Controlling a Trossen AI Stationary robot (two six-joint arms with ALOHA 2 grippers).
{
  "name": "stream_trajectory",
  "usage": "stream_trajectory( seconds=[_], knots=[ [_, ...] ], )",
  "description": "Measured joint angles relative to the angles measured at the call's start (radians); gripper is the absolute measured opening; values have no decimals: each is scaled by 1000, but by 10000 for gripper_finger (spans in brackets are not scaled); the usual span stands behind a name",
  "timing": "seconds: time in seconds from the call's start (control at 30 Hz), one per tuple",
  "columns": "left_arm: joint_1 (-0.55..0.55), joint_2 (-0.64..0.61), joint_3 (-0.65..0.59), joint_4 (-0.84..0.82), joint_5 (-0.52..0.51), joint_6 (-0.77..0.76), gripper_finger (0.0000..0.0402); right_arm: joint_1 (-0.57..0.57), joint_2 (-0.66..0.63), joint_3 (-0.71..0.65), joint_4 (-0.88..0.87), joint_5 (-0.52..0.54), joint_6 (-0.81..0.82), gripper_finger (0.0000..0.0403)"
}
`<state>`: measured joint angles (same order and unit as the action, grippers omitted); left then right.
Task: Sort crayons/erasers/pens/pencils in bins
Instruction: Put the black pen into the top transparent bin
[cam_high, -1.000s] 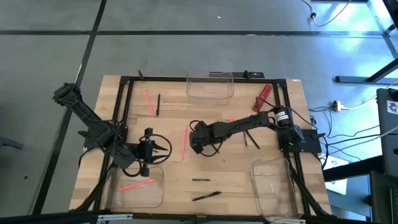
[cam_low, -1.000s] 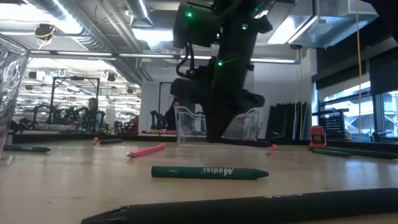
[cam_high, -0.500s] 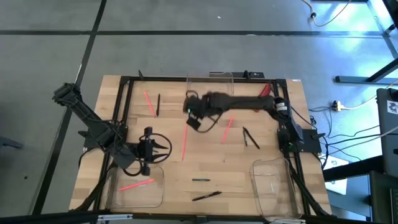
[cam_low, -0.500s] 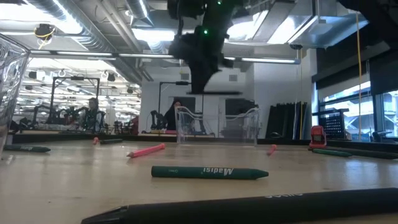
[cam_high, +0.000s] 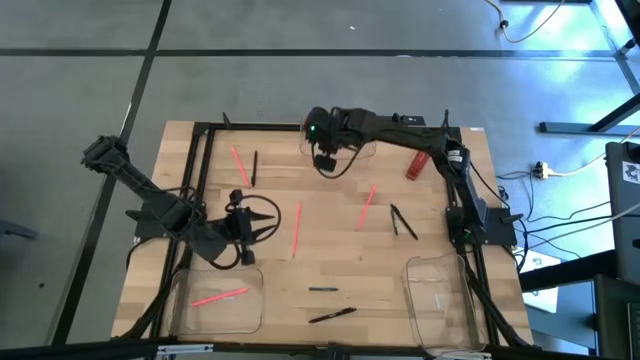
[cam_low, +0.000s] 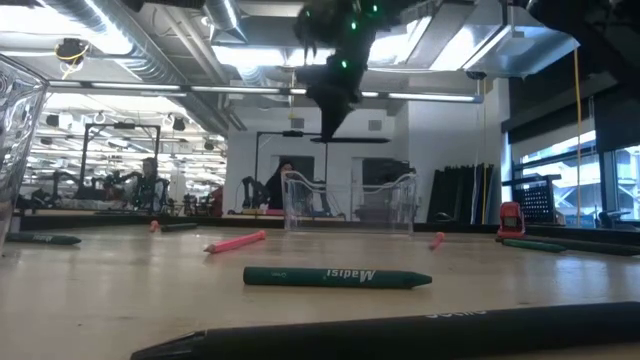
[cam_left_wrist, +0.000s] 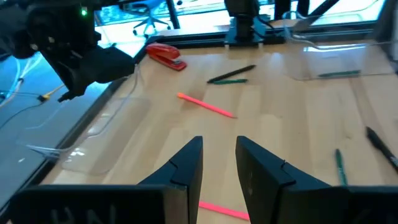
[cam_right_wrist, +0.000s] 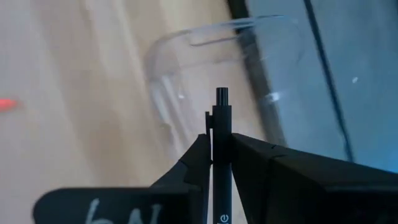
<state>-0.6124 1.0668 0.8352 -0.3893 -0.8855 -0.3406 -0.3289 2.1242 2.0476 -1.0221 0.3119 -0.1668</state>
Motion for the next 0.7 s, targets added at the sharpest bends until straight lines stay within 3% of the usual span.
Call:
stream_trajectory(
  seconds=[0.27, 0.7],
  knots=[
    [58, 0, 0, -21, 2, 10, 89, -122, 38, -59, 252, -140, -236, 53],
    [111, 0, 0, -48, 16, 11, 89, -220, 145, -59, 244, -280, -262, 53]
  ],
)
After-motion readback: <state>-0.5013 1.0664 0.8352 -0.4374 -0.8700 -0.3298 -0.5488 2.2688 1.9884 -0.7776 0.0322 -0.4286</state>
